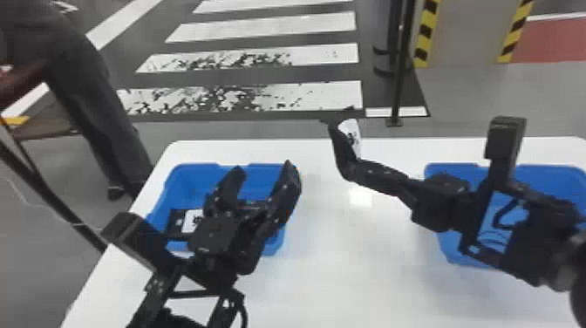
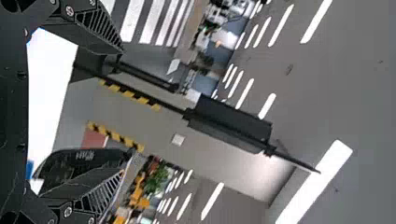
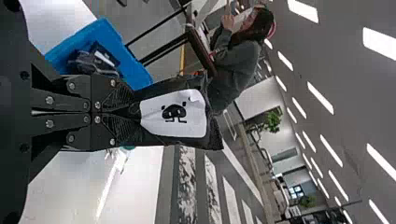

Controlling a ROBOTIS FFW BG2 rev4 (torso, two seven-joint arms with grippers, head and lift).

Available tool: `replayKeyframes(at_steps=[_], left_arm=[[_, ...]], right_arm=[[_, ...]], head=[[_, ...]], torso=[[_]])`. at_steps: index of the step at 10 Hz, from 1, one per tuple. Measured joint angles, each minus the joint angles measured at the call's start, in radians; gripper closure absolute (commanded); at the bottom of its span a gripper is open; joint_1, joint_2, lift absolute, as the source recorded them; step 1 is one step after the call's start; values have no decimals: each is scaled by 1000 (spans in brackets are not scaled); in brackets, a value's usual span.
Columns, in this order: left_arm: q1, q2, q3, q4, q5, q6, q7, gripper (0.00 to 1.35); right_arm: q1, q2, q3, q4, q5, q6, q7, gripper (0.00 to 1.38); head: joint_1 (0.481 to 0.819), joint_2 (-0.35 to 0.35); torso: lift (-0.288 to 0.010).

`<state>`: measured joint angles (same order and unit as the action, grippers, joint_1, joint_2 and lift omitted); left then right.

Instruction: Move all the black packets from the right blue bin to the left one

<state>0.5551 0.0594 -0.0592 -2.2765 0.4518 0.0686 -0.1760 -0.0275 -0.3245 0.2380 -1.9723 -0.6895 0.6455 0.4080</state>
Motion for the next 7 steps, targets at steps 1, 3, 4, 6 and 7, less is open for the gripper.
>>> replayKeyframes(at_steps=[1,3,4,6,7], left_arm=[[-20,0,6,-10,32,60,-23,136],[-36,1,3,-22,49,103,-34,136],[-38,2,-1,-24,48,110,-34,136],[-39,2,-3,-24,41,106,-34,136],[-40,2,-3,-24,39,107,-32,136]], right_arm=[[-5,-3,22,-2,-10,-6,1,1148],[-22,-10,70,-7,-39,-12,2,1148],[-27,-12,100,-14,-58,-12,1,1148],[-41,-16,159,-13,-94,-12,0,1148],[-49,-18,186,-12,-111,-7,0,1148]], head=[[695,167],[695,183],[695,201],[695,232],[695,251]], torso=[[-140],[-140],[-140],[-140],[-140]])
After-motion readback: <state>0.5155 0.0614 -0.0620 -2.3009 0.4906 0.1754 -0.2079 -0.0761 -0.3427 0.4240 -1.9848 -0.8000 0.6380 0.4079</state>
